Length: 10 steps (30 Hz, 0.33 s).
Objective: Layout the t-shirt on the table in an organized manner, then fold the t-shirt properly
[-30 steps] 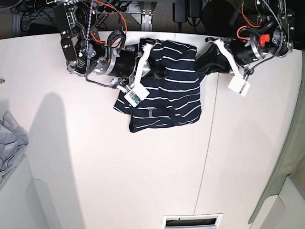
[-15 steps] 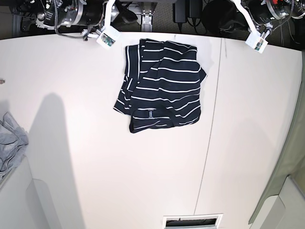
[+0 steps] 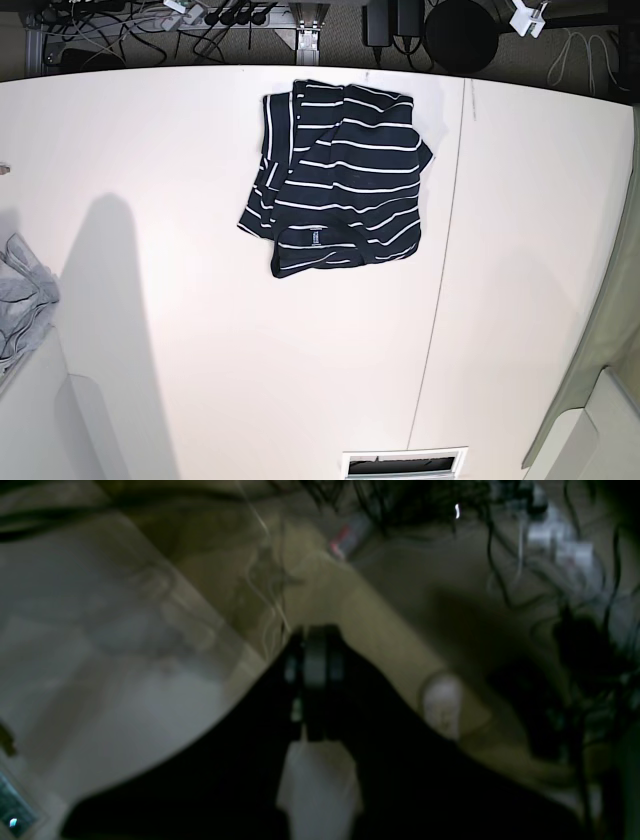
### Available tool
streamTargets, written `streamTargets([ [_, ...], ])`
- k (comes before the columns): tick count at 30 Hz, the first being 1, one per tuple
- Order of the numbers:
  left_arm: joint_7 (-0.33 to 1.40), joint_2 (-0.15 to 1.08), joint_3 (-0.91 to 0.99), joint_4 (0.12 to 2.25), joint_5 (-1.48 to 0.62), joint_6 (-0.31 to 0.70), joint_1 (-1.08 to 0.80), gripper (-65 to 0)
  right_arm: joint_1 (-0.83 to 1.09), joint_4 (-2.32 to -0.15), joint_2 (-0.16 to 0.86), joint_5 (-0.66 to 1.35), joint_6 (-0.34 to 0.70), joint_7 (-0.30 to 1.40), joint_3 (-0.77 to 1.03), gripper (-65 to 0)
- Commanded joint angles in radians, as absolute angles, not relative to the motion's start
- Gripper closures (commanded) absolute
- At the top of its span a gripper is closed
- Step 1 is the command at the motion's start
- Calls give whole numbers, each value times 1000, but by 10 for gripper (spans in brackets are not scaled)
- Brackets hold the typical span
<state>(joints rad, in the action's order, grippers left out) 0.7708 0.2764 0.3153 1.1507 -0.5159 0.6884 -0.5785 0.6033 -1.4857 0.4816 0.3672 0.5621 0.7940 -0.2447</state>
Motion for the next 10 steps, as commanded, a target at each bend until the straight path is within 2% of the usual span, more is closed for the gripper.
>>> streamTargets([
  [1,773,302,287,1109,-526,698,-560,-86,608,-1461,476,361,571,794,-244,0],
  [5,757,330,107,941,-526,662,-463,-86,549,-1327,434,350,546,823,-244,0],
  [10,739,329,-86,878,-535,662,-413,-86,505,-1240,384,298,546,824,-243,0],
])
